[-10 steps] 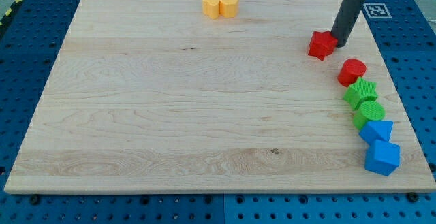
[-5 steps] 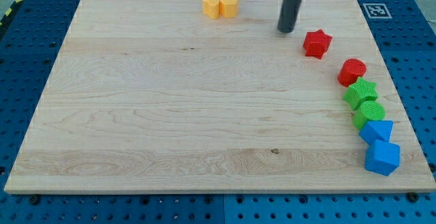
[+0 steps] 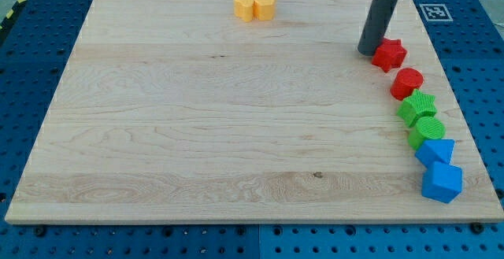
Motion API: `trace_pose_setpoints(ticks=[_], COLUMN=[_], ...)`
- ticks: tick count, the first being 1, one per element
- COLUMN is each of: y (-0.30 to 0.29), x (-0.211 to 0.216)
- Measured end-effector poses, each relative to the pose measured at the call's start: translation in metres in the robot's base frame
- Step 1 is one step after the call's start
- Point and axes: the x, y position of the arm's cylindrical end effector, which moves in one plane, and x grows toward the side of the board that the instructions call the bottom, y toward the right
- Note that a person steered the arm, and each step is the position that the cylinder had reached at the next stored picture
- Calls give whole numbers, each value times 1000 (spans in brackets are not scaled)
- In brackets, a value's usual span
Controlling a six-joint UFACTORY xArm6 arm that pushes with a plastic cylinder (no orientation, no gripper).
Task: Place the red star above the red circle
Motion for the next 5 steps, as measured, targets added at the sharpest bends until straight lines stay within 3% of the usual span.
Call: trace_pose_setpoints(ticks=[2,4,5], y=[1,6,17], x=[12,-32,-26])
